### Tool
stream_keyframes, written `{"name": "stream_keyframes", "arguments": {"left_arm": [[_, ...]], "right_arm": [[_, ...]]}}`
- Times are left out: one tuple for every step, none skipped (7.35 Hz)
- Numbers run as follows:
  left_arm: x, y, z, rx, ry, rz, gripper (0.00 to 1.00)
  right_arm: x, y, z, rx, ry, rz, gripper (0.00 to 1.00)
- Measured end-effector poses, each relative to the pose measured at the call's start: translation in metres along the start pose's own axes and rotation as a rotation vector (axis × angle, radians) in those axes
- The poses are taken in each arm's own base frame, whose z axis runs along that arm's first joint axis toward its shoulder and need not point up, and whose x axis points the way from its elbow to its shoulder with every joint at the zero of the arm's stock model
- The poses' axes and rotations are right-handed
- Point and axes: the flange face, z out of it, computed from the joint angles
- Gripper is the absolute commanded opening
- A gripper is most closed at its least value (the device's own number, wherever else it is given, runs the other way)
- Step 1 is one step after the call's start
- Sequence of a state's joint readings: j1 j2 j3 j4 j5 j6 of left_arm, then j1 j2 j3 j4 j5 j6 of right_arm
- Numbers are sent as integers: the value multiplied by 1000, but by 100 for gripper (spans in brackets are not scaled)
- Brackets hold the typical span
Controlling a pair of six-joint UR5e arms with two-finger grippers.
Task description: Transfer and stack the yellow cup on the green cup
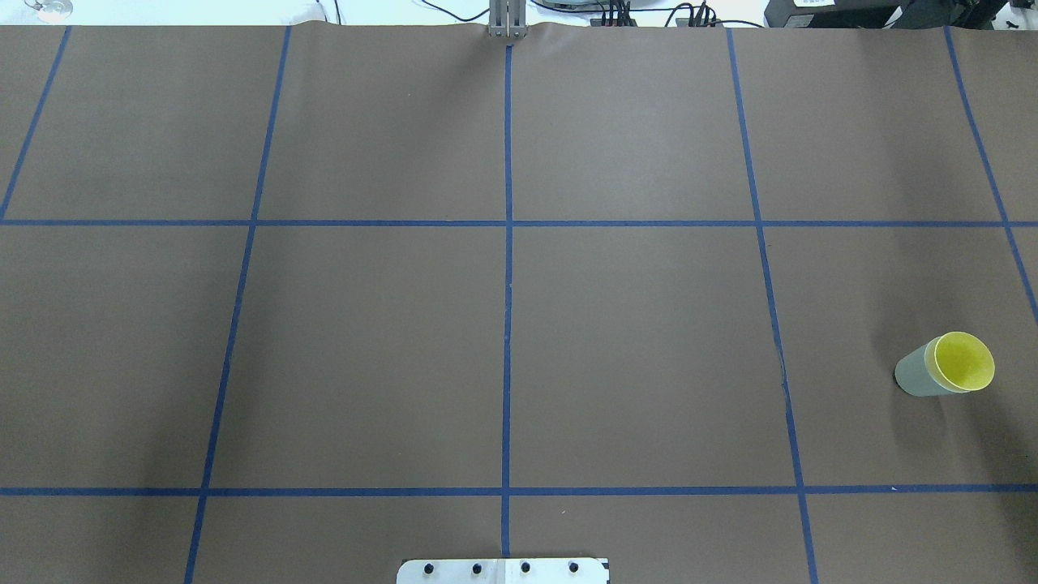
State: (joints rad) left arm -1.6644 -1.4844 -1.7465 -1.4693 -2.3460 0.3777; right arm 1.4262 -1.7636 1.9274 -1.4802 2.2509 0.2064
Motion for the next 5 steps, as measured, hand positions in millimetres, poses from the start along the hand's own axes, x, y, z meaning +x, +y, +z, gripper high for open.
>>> {"name": "stream_keyframes", "arguments": {"left_arm": [[0, 0, 0, 0, 0, 0, 100], [0, 1, 1, -2, 0, -1, 100], [-1, 2, 2, -4, 1, -4, 100], [-2, 3, 3, -6, 3, -10, 100], [-3, 3, 4, -7, 4, -30, 100]], "right_arm": [[23, -5, -13, -24, 38, -26, 100], [41, -3, -16, -46, 54, -32, 100], [54, 3, -11, -68, 59, -22, 100], [65, 10, -3, -89, 60, -8, 100], [71, 14, 2, -102, 60, 3, 100]]}}
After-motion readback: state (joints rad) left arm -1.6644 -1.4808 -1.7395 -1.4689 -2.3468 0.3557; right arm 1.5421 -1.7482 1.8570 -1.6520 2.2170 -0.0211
